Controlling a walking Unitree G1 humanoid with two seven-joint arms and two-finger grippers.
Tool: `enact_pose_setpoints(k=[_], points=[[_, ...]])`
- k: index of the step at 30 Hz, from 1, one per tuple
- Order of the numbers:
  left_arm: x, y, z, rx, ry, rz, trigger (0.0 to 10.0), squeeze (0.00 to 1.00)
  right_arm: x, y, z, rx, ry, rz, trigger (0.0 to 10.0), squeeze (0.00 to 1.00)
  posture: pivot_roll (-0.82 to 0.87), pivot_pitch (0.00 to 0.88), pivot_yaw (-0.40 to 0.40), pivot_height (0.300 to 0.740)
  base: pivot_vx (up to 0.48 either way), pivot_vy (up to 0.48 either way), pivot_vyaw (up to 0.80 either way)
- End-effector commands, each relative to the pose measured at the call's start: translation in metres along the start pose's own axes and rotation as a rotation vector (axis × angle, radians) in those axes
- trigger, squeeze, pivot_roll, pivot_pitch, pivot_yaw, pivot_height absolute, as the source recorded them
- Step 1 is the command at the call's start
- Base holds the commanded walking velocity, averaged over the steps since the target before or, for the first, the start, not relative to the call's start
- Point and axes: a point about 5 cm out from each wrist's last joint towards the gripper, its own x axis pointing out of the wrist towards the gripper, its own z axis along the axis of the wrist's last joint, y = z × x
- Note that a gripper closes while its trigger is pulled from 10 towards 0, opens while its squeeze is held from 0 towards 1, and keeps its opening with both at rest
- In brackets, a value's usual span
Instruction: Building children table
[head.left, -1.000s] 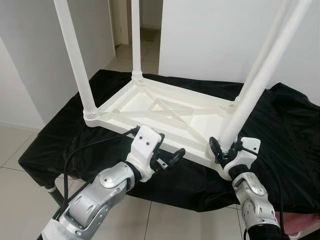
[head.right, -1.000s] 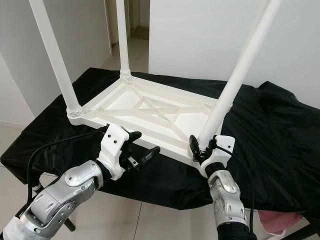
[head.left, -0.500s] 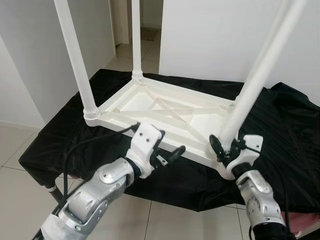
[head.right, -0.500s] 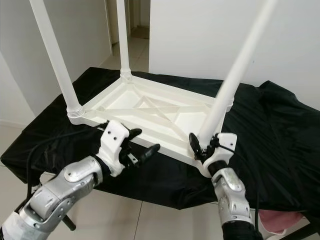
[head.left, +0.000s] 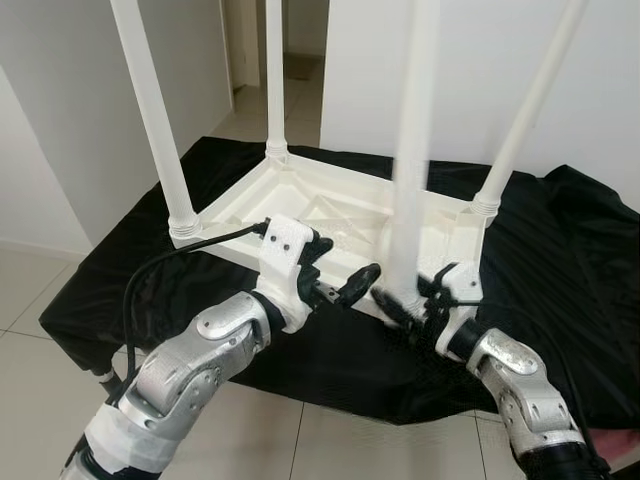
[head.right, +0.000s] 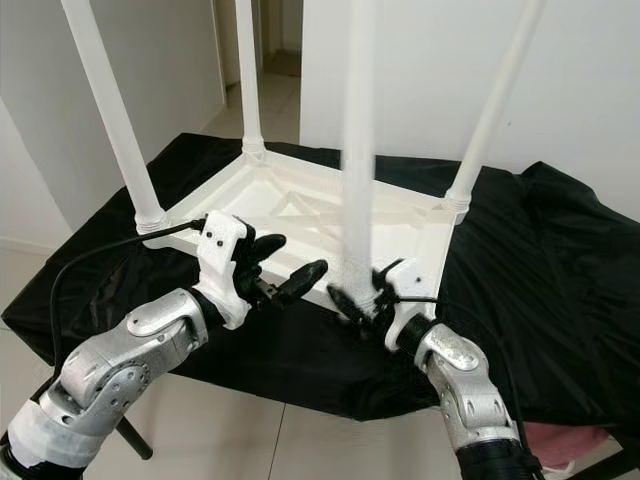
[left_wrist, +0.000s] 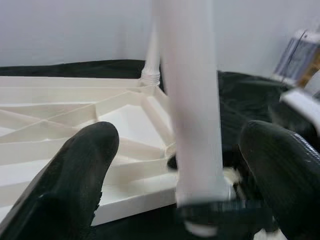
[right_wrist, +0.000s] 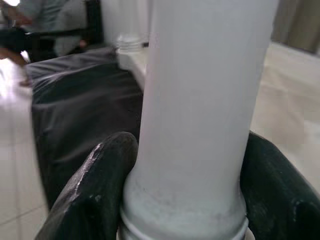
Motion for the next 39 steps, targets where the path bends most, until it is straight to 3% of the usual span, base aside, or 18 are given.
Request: enact_pose_setpoints(k=[1, 3, 4, 10, 14, 17, 19, 24, 25, 26, 27, 39], points=[[-0.004, -0.024, 0.010, 0.011, -0.025, -0.426, 10.0, 1.00, -0.001, 0.005, 0.000, 0.009, 0.010, 0.052, 10.0, 0.00, 0.01, 0.097, -0.017, 0.740, 0.000, 0.000, 0.00], [-0.004, -0.024, 0.013, 0.003, -0.034, -0.439, 10.0, 1.00, -0.002, 0.008, -0.001, 0.013, 0.029, 0.086, 10.0, 0.00, 0.01, 0.095, -0.019, 0.740, 0.000, 0.000, 0.00], [-0.006, -0.026, 0.016, -0.022, -0.038, -0.493, 10.0, 0.00, -0.003, 0.013, -0.003, 0.022, 0.044, 0.127, 10.0, 0.00, 0.01, 0.095, -0.019, 0.740, 0.000, 0.000, 0.00], [-0.010, -0.029, 0.022, -0.094, -0.048, -0.604, 10.0, 0.00, -0.008, 0.026, -0.005, 0.047, 0.073, 0.246, 10.0, 0.00, 0.00, 0.090, -0.012, 0.740, 0.000, 0.000, 0.00], [-0.005, -0.022, 0.022, -0.143, -0.045, -0.564, 10.0, 0.00, -0.009, 0.030, -0.005, 0.060, 0.088, 0.284, 10.0, 0.00, -0.01, 0.089, -0.009, 0.740, 0.000, 0.000, 0.00], [0.002, -0.018, 0.019, -0.136, -0.016, -0.510, 10.0, 0.00, -0.010, 0.034, -0.008, 0.049, 0.120, 0.314, 10.0, 0.00, -0.01, 0.087, -0.009, 0.740, 0.000, 0.000, 0.00], [0.009, -0.010, 0.020, -0.180, -0.017, -0.453, 10.0, 0.00, -0.010, 0.040, -0.012, 0.058, 0.133, 0.348, 10.0, 0.00, -0.01, 0.084, -0.010, 0.740, 0.000, 0.000, 0.00], [0.008, -0.007, 0.027, -0.271, -0.030, -0.478, 10.0, 0.00, -0.011, 0.045, -0.014, 0.076, 0.155, 0.389, 10.0, 0.00, -0.01, 0.082, -0.009, 0.740, 0.000, 0.000, 0.00], [0.005, -0.005, 0.033, -0.356, -0.055, -0.513, 7.9, 0.00, -0.012, 0.046, -0.015, 0.075, 0.165, 0.395, 10.0, 0.00, -0.01, 0.083, -0.008, 0.740, 0.000, 0.000, 0.00], [0.004, -0.003, 0.037, -0.414, -0.074, -0.539, 7.9, 0.00, -0.012, 0.046, -0.016, 0.073, 0.172, 0.397, 10.0, 0.00, -0.01, 0.083, -0.008, 0.740, 0.000, 0.000, 0.00], [0.002, 0.000, 0.042, -0.438, -0.106, -0.547, 0.0, 0.00, -0.012, 0.045, -0.016, 0.075, 0.175, 0.396, 10.0, 0.00, -0.01, 0.082, -0.006, 0.740, 0.000, 0.000, 0.00], [0.000, 0.001, 0.047, -0.407, -0.130, -0.538, 0.0, 0.00, -0.010, 0.045, -0.013, 0.099, 0.151, 0.396, 10.0, 0.00, 0.01, 0.067, -0.016, 0.740, 0.000, 0.000, 0.00]])
